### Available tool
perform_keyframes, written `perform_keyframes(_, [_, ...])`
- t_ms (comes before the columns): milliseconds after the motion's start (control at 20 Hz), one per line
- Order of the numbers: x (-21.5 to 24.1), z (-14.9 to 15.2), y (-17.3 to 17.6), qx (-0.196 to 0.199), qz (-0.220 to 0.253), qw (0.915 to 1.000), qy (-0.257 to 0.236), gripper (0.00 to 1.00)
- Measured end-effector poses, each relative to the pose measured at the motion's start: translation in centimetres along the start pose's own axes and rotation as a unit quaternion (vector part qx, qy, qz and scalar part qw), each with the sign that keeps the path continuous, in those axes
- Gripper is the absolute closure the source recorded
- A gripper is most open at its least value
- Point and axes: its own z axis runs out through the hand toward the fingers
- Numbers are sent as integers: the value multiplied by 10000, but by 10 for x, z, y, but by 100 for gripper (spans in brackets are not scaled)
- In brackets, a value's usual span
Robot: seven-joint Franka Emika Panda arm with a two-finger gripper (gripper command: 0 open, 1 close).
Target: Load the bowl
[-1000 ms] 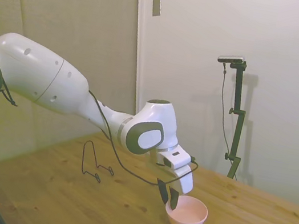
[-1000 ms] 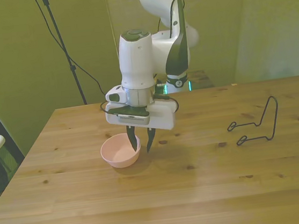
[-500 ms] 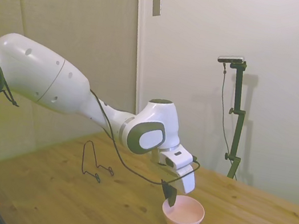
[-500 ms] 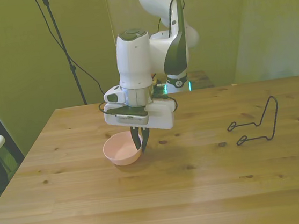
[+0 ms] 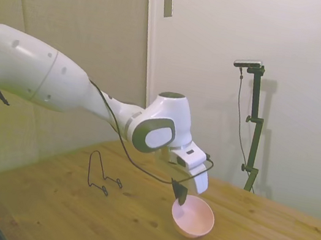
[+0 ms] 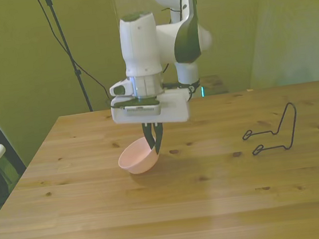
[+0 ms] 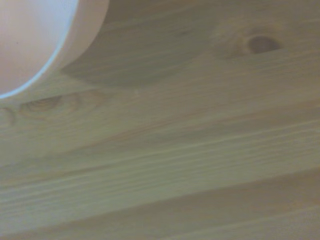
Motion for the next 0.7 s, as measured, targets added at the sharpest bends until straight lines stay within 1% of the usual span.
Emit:
perform_keyframes(100, [-17,-26,-5,232,-95,9995,-190,100])
perform_keyframes(200, [-45,-45,-15,390,-275,9980,-403,100])
perform_keyframes(300, [-77,-53,-30,450,-525,9960,-561,100])
perform_keyframes(350, [-102,-53,-43,459,-748,9940,-645,100])
perform_keyframes(450, [-107,-49,-46,622,-827,9912,-822,100])
perform_keyframes(550, [-116,-42,-53,939,-1015,9839,-1132,100])
perform_keyframes(700, [-128,-37,-58,1411,-1260,9692,-1575,100])
